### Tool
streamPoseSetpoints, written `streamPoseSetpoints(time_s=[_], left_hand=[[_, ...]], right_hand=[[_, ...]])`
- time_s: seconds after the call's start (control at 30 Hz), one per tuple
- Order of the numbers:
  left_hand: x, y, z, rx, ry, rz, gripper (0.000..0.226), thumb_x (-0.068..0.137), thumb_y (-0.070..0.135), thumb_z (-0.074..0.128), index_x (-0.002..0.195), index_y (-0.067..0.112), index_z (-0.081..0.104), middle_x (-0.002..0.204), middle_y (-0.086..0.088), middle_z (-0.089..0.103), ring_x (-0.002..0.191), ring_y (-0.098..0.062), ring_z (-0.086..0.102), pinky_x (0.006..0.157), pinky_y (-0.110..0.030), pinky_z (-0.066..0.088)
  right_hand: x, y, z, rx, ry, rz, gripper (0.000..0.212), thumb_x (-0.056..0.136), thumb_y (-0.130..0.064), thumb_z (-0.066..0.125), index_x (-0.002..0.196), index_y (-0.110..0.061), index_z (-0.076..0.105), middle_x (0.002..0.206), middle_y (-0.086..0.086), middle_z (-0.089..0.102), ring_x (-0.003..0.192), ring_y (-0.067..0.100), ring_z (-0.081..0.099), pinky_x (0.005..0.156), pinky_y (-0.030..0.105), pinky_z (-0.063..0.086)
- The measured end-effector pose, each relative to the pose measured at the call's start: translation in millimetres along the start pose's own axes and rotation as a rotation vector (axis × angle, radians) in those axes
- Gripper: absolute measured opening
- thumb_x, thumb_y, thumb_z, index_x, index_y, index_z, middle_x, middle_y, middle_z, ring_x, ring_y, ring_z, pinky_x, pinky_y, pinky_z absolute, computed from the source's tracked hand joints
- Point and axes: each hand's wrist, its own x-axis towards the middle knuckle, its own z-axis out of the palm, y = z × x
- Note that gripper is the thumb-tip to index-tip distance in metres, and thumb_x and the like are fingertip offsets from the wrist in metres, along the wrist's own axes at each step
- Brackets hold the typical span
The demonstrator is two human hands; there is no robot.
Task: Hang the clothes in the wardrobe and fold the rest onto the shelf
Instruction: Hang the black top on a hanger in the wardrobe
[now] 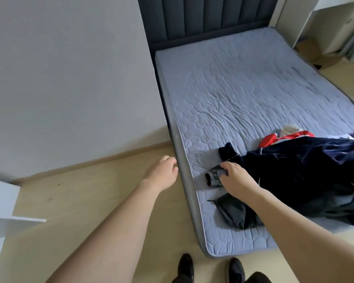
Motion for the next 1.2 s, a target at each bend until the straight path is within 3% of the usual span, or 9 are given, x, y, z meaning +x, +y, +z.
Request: streamPoseSetpoints(time_s=[0.2,0.57,0.77,0.9,1.07,1.13,1.2], left_hand=[[62,93,21,0.024,-0.029,0.018,0.031,0.099,0.027,0.042,0.124,0.014,0.053,0.131,-0.004,0.049,0.111,-0.03,0.054,0.087,-0.033,0.042],[184,244,92,-0.036,-0.196,-0.016,0.035,0.098,0.029,0.04,0.13,0.018,0.049,0.136,0.001,0.045,0.118,-0.023,0.05,0.097,-0.037,0.042],[271,265,173,-0.09,-0.269,-0.086,0.038,0.098,0.028,0.044,0.134,0.018,0.047,0.14,-0.001,0.042,0.122,-0.023,0.046,0.103,-0.037,0.039],[315,266,244,-0.108,-0.337,-0.15,0.043,0.095,0.029,0.047,0.137,0.02,0.043,0.142,-0.001,0.039,0.125,-0.023,0.043,0.104,-0.038,0.039],[362,284,316,-0.044,-0.367,-0.031,0.057,0.093,0.028,0.05,0.145,0.023,0.029,0.152,0.001,0.025,0.137,-0.025,0.026,0.109,-0.038,0.032],[378,300,338,-0.006,-0.347,0.038,0.066,0.09,0.031,0.053,0.148,0.026,0.022,0.155,0.001,0.017,0.139,-0.026,0.02,0.112,-0.039,0.027],[388,316,362,0.04,-0.343,0.077,0.075,0.088,0.035,0.056,0.15,0.031,0.014,0.157,0.0,0.009,0.142,-0.027,0.014,0.115,-0.041,0.021]], right_hand=[[32,89,-66,0.024,-0.015,0.045,0.052,0.092,-0.016,0.044,0.143,-0.012,0.039,0.148,0.006,0.037,0.135,0.022,0.037,0.107,0.027,0.031],[127,250,-174,0.021,-0.068,0.109,0.051,0.089,-0.015,0.045,0.141,-0.013,0.041,0.145,0.006,0.04,0.13,0.025,0.043,0.105,0.033,0.037],[208,336,-168,-0.076,-0.022,0.103,0.048,0.089,-0.015,0.046,0.136,-0.01,0.045,0.141,0.005,0.042,0.128,0.024,0.042,0.104,0.032,0.036],[259,410,-144,-0.309,0.024,0.153,0.063,0.086,-0.024,0.049,0.146,-0.016,0.03,0.15,0.004,0.03,0.138,0.025,0.028,0.113,0.036,0.024],[290,485,-122,-0.523,0.01,0.276,0.087,0.083,-0.039,0.053,0.151,-0.022,0.003,0.157,0.007,0.007,0.144,0.027,0.005,0.116,0.047,0.002],[292,512,-116,-0.61,-0.043,0.259,0.09,0.081,-0.042,0.055,0.151,-0.022,0.002,0.155,0.004,0.014,0.143,0.026,0.01,0.115,0.05,-0.002],[291,534,-112,-0.694,-0.074,0.23,0.086,0.079,-0.043,0.057,0.151,-0.024,0.014,0.145,0.001,0.029,0.136,0.025,0.025,0.114,0.051,0.002]])
